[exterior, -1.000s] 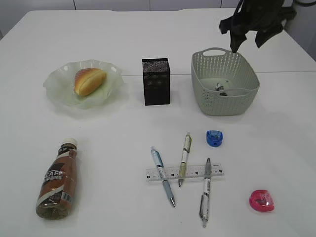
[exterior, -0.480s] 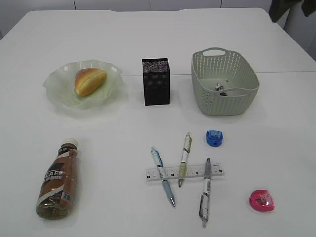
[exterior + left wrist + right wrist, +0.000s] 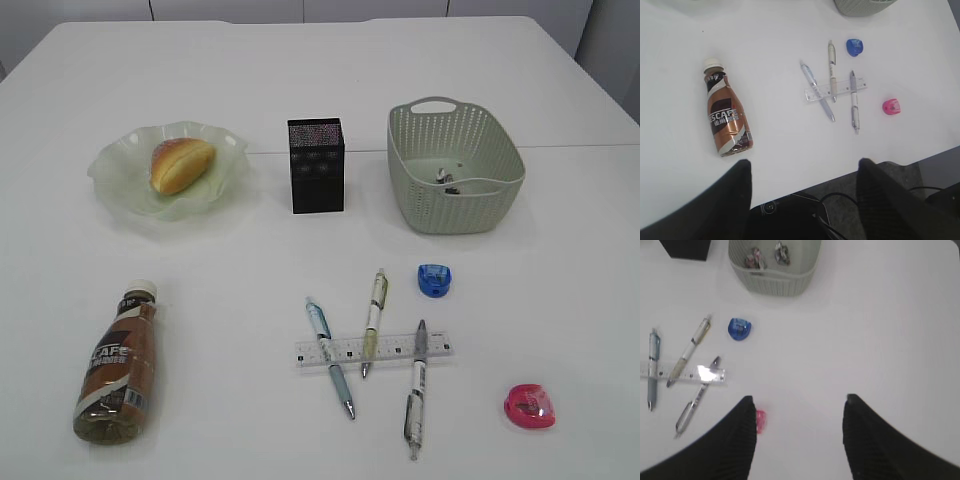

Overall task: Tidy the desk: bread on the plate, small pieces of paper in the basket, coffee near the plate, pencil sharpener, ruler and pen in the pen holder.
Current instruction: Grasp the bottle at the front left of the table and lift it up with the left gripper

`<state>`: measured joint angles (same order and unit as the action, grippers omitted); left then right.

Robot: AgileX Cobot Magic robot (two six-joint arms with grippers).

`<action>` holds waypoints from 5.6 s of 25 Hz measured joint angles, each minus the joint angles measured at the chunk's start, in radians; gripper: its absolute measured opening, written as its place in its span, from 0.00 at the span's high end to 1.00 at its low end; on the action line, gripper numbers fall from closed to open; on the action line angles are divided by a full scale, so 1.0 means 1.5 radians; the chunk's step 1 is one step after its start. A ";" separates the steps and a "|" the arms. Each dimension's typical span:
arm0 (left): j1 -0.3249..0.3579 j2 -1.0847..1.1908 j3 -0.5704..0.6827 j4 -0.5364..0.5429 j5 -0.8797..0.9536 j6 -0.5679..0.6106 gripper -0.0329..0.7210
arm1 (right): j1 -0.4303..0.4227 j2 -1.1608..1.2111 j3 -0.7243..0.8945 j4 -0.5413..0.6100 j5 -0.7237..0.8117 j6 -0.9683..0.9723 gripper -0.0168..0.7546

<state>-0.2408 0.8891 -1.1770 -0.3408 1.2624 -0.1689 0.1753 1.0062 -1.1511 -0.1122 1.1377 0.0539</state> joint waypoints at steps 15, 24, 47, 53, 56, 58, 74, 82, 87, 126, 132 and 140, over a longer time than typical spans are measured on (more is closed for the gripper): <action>0.000 0.074 0.000 0.102 0.000 -0.026 0.25 | 0.000 -0.220 0.224 0.000 0.019 0.099 0.43; 0.000 0.248 0.000 0.117 -0.009 -0.029 0.18 | 0.000 -0.220 0.224 -0.018 0.050 0.132 0.41; 0.000 0.567 0.000 0.086 -0.199 -0.026 0.19 | 0.000 -0.220 0.224 -0.027 0.052 0.132 0.41; 0.000 0.617 0.000 0.081 -0.222 -0.025 0.19 | 0.000 -0.220 0.224 -0.028 0.052 0.133 0.41; 0.000 0.640 0.000 0.079 -0.224 -0.025 0.19 | 0.000 -0.220 0.224 -0.028 0.052 0.133 0.41; 0.000 0.654 0.000 0.077 -0.226 -0.025 0.19 | 0.000 -0.220 0.224 -0.028 0.052 0.133 0.41; -0.060 0.745 -0.036 0.076 -0.256 -0.023 0.19 | 0.000 -0.220 0.224 -0.028 0.052 0.133 0.41; -0.061 0.757 -0.046 0.095 -0.245 -0.023 0.22 | 0.000 -0.220 0.224 -0.028 0.052 0.133 0.41; -0.061 0.757 -0.047 0.123 -0.226 -0.023 0.32 | 0.000 -0.220 0.224 -0.028 0.052 0.133 0.41; -0.062 0.747 -0.051 0.227 -0.099 -0.018 0.64 | 0.000 -0.220 0.224 -0.029 0.050 0.134 0.41; -0.062 0.661 -0.046 0.227 -0.100 -0.018 0.64 | 0.000 -0.220 0.224 -0.029 0.049 0.134 0.41; -0.062 0.440 0.114 0.227 -0.251 -0.018 0.64 | 0.000 -0.220 0.224 -0.029 0.049 0.134 0.41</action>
<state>-0.3343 1.5496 -1.0067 0.0000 0.8853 -0.1958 0.1753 0.6766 -0.8152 -0.1563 1.2105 0.2551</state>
